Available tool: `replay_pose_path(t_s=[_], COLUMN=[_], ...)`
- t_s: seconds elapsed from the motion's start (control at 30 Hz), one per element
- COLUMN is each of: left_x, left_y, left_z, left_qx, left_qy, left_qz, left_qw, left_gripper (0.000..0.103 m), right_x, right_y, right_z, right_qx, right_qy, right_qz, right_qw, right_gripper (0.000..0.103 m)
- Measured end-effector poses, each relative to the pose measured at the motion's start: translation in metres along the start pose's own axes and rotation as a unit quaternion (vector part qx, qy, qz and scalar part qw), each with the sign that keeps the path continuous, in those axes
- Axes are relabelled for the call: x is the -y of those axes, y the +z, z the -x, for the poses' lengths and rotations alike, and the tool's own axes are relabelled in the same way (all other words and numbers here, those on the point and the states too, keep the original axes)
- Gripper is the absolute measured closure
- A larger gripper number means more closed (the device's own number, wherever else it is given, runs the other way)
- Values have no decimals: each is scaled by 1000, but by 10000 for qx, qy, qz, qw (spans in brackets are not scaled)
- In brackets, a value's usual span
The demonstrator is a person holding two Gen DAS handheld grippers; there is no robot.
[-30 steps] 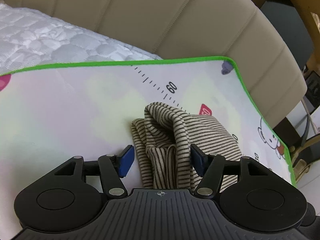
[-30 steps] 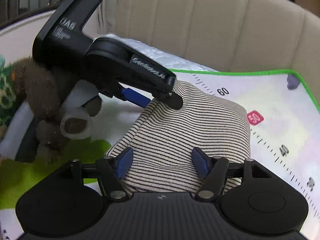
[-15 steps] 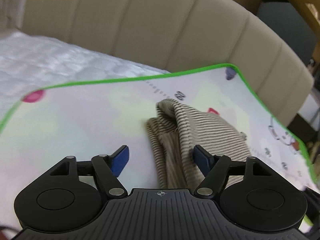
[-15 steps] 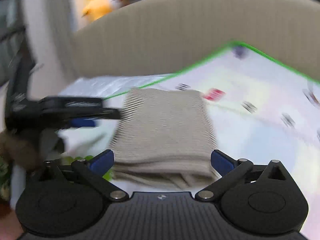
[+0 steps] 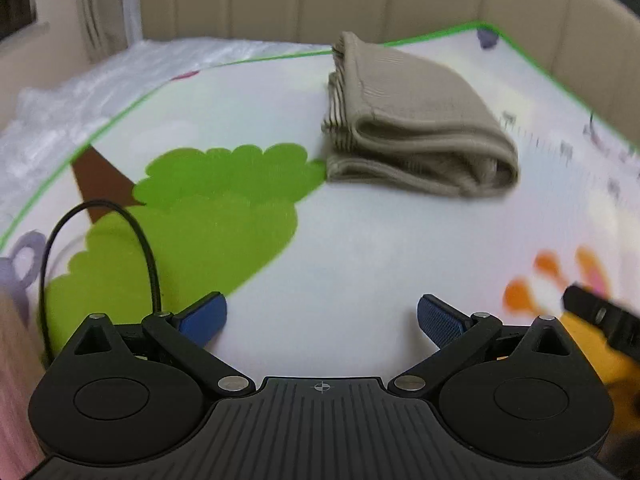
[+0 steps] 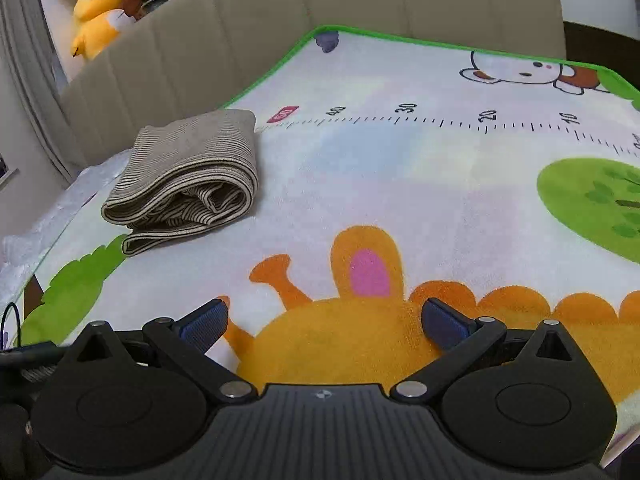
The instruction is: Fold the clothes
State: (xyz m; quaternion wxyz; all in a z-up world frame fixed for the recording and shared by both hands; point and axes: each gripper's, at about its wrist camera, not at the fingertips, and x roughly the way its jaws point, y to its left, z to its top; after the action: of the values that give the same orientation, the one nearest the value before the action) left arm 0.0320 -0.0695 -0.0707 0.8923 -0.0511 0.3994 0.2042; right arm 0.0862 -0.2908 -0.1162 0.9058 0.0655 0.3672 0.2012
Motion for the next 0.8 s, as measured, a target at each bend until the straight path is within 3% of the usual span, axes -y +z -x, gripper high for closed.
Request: replay_pose_path(t_s=[0.07, 0.23, 0.8], left_x=[11, 4, 5], left_y=[-3, -3, -3], left_z=[-6, -8, -6], left_qx=[55, 81, -26], left_qy=[162, 97, 56], left_qz=[-328, -116, -53], left_qw=[9993, 9999, 10000], left_gripper=[0, 0, 0], right_x=[-3, -21, -18], right_y=[-1, -7, -9], right_z=[-3, -8, -6], right_qx=[-49, -196, -173], right_qy=[-90, -551, -545], right_qz=[91, 771, 782], right_qw=[9999, 9953, 9953], right_gripper=[0, 0, 0])
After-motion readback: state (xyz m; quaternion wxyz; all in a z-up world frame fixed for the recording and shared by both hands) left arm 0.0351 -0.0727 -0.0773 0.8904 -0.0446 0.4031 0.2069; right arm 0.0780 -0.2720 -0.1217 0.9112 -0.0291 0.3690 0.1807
